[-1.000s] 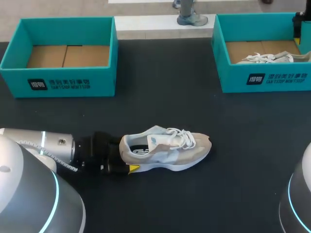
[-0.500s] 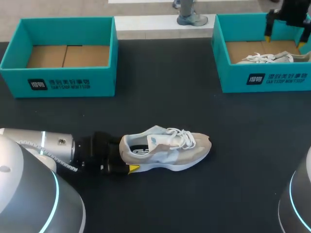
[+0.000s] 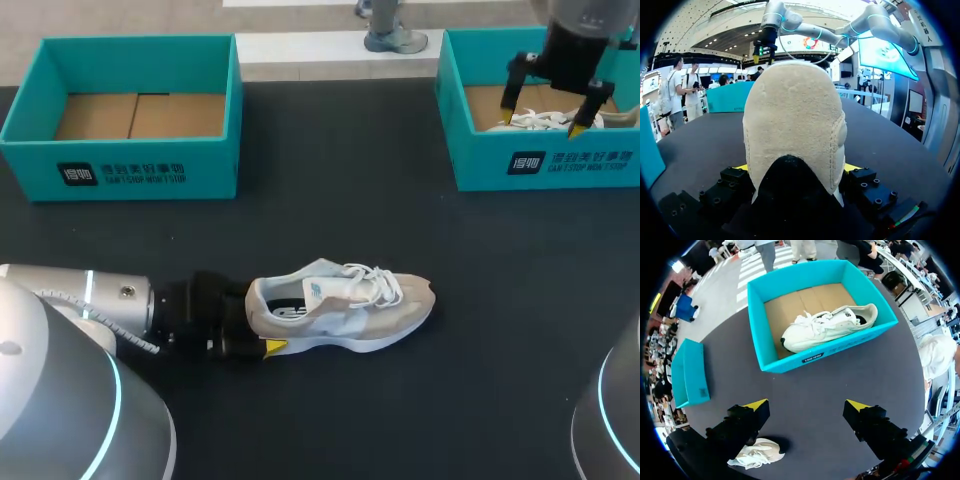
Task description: Take the shoe out of the shoebox, open the shoe tongue, remove and reinsert the insole, then place the shoe into the shoebox
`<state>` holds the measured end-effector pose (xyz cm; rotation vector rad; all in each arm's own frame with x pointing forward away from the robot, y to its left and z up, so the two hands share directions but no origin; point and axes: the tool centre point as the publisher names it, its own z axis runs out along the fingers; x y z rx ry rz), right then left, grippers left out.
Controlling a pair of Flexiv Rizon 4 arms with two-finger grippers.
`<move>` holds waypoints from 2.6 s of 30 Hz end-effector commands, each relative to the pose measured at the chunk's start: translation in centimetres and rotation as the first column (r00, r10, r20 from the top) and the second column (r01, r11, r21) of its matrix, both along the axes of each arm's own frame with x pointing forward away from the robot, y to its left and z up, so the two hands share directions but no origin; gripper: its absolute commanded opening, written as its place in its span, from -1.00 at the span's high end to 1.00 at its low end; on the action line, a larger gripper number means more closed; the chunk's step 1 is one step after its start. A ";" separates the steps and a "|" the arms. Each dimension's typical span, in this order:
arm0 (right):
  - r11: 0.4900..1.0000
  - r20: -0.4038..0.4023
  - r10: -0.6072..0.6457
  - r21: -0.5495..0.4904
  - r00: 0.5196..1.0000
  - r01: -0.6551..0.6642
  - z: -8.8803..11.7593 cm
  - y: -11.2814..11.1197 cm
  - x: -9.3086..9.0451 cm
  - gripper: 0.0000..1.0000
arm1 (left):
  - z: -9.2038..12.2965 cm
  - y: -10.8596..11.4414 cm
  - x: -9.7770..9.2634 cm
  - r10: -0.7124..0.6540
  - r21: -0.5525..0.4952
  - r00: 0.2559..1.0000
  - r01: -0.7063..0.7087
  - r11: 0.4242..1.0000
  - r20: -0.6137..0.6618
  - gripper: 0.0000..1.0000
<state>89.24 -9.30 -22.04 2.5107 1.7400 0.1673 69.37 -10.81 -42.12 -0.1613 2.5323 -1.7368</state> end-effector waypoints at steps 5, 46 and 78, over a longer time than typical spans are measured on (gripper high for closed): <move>1.000 0.003 -0.001 0.000 1.000 0.001 0.0 0.0 -0.1 -1.00 | 0.0 0.1 0.0 0.001 0.001 1.000 -0.001 1.000 0.000 1.00; 0.957 -0.041 0.250 -0.141 0.967 -0.254 -2.1 21.9 -14.7 -1.00 | 0.0 0.1 0.0 0.001 0.001 1.000 -0.001 1.000 0.000 1.00; 0.939 -0.136 0.250 -0.208 0.959 -0.274 -6.2 29.3 -18.1 -1.00 | 0.0 0.1 0.0 0.001 0.001 1.000 -0.001 1.000 0.000 1.00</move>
